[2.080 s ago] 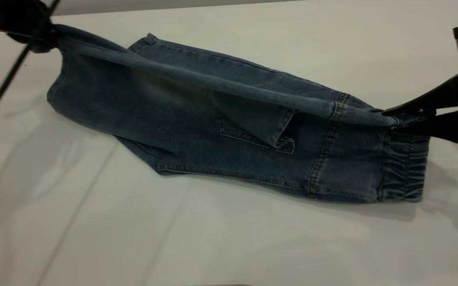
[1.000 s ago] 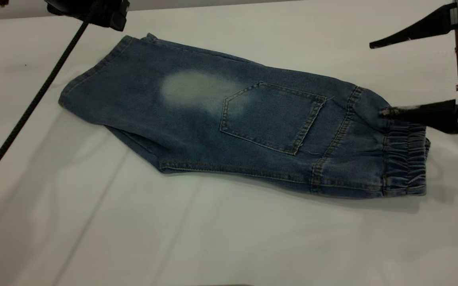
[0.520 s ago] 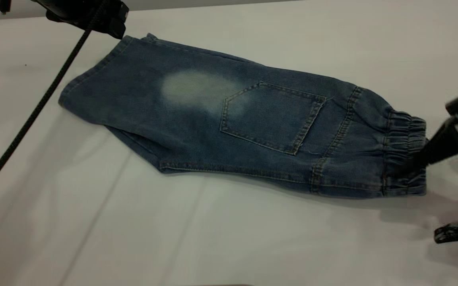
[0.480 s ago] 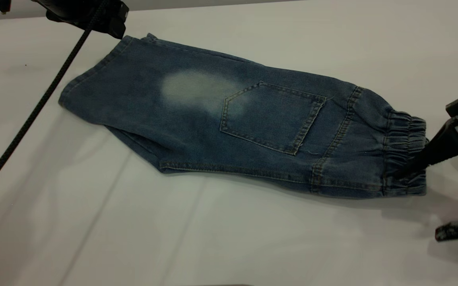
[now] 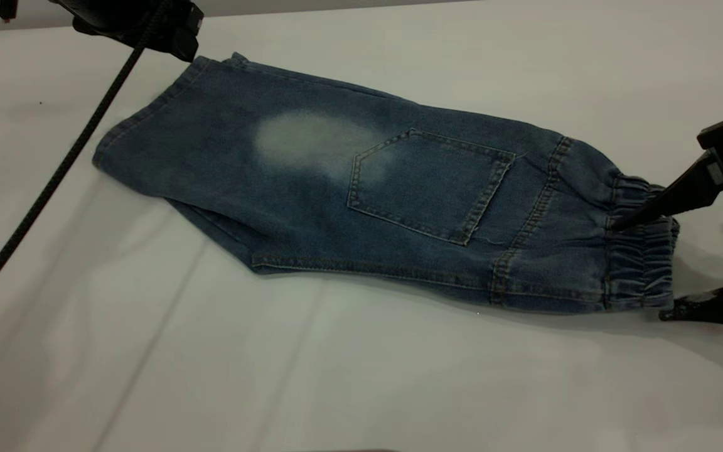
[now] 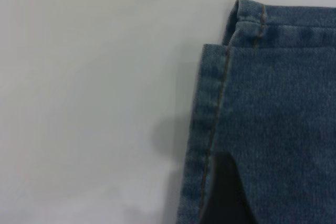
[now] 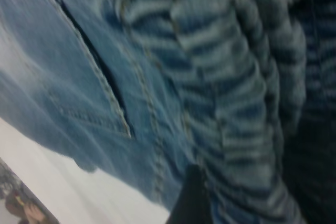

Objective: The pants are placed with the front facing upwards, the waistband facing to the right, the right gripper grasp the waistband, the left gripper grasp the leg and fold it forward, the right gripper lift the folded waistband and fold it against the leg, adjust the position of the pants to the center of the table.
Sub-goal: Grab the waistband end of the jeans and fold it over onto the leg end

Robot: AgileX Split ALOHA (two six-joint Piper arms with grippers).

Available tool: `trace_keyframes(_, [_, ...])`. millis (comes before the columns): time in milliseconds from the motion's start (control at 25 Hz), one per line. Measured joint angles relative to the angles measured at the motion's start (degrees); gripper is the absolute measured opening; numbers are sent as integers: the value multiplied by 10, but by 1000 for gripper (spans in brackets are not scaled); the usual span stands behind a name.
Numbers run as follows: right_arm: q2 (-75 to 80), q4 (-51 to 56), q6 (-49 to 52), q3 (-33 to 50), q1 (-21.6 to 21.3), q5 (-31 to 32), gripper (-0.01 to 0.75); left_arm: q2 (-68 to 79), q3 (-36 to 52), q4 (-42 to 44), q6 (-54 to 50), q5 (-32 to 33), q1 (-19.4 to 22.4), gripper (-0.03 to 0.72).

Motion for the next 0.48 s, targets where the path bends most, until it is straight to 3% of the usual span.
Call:
trace_keyframes(280, [20,16,-19,-5,0,-5,495,0,0,0,-1,14,-11,461])
trace_keyframes(480, [22,15,-25,-29,0,-4,362,0,0,0,-1,31,-45,461])
